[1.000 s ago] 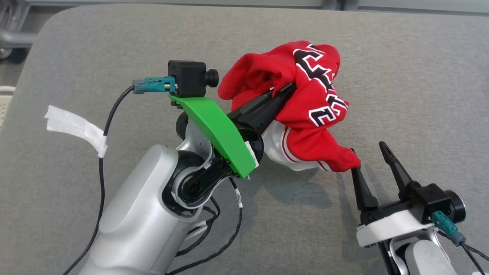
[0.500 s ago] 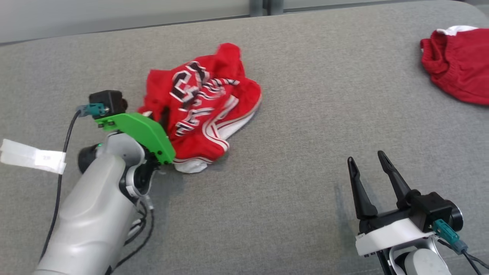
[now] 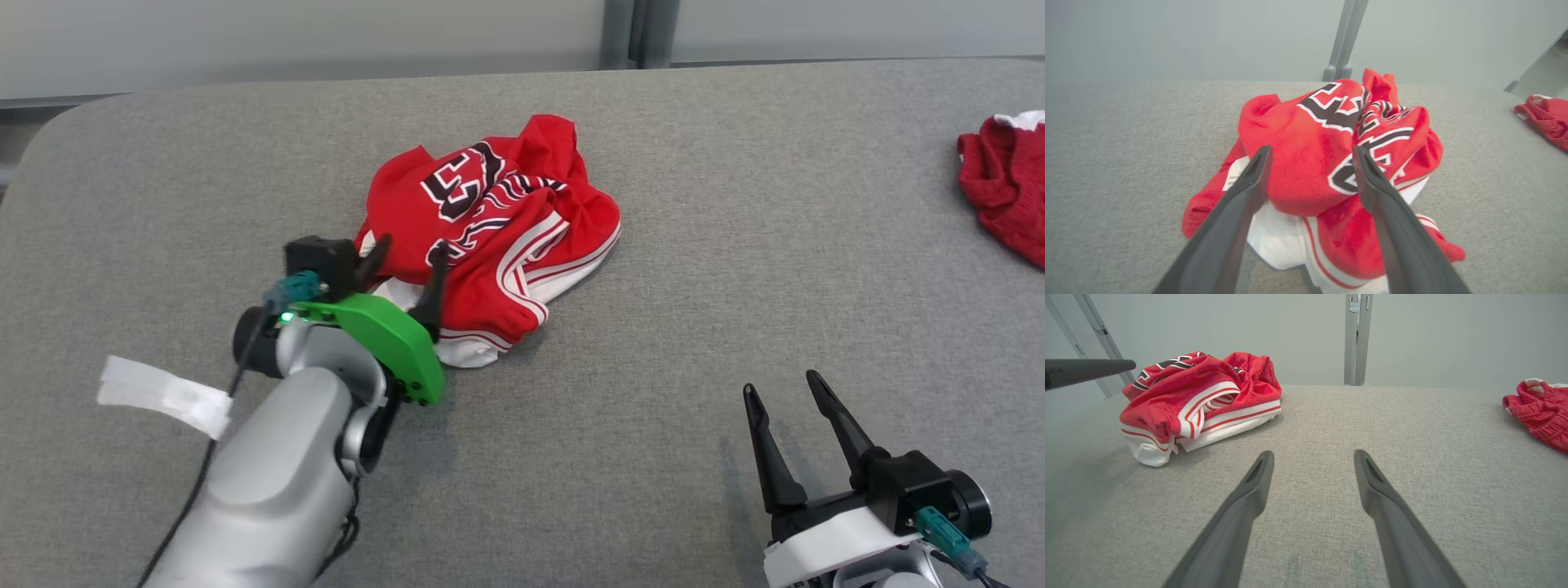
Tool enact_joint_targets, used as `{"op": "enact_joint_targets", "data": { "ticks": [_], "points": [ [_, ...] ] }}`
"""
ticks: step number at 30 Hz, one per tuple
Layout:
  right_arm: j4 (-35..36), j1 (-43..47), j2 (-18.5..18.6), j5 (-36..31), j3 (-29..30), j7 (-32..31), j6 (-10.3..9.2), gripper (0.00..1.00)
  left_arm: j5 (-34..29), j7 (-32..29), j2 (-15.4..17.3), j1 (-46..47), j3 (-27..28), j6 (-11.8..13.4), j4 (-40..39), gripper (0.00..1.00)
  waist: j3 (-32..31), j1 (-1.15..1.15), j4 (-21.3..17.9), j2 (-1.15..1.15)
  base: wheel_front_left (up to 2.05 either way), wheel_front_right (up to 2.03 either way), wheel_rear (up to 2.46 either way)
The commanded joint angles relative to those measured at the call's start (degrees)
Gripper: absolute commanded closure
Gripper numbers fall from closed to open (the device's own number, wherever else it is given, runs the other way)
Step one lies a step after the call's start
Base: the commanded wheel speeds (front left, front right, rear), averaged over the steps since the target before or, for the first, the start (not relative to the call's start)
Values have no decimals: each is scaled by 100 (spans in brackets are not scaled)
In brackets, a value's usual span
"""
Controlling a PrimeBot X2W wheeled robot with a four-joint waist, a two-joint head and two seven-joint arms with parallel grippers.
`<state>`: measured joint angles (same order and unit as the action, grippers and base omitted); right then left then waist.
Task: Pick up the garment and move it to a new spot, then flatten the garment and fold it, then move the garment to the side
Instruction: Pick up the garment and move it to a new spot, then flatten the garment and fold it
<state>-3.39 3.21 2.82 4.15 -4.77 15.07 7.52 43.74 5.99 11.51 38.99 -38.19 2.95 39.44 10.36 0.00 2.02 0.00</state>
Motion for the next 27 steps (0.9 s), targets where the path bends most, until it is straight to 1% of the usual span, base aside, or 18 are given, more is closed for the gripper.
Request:
{"op": "enact_joint_targets", "data": {
  "ticks": [1,4,6,7,10,13,16,18,21,24,27],
  "points": [
    [12,46,16,-39,29,23,-6,0,-64,-44,-41,-146,-124,-61,-230,0,-136,0,267,0,0,0,0],
    [32,19,13,-64,5,23,-6,0,-201,-231,-184,-450,-500,-92,-977,0,-98,0,337,0,0,0,0],
    [24,-6,15,-64,-40,23,-6,0,-319,-392,-205,-609,-749,-32,-1426,0,-77,0,344,0,0,0,0],
    [16,-32,15,-58,-87,23,-7,0,-397,-566,-190,-735,-957,13,-1751,0,-52,0,326,0,0,0,0],
    [-47,-53,16,91,-103,23,-6,0,-574,-682,-136,-797,-1132,142,-1936,0,-15,0,256,0,0,0,0],
    [-72,-93,14,90,-109,23,-6,0,-785,-650,-162,-649,-1286,209,-1800,0,40,0,160,0,0,0,0],
    [-86,-129,15,74,-116,23,-7,0,-982,-618,-246,-498,-1438,186,-1520,0,106,0,39,0,0,0,0],
    [-68,-152,14,-35,-110,23,-6,0,-1115,-578,-255,-374,-1508,199,-1266,0,160,0,-41,0,0,0,0],
    [-46,-225,14,56,-101,23,-6,0,-1197,-530,-305,-152,-1505,255,-838,0,289,0,-145,0,0,0,0],
    [-18,-271,14,115,-75,23,-6,0,-1298,-484,-309,66,-1512,258,-327,0,414,0,-221,0,0,0,0],
    [-77,-238,14,163,-87,23,-6,0,-1309,-453,-337,139,-1556,173,179,0,388,0,-294,0,0,0,0]
  ]
}}
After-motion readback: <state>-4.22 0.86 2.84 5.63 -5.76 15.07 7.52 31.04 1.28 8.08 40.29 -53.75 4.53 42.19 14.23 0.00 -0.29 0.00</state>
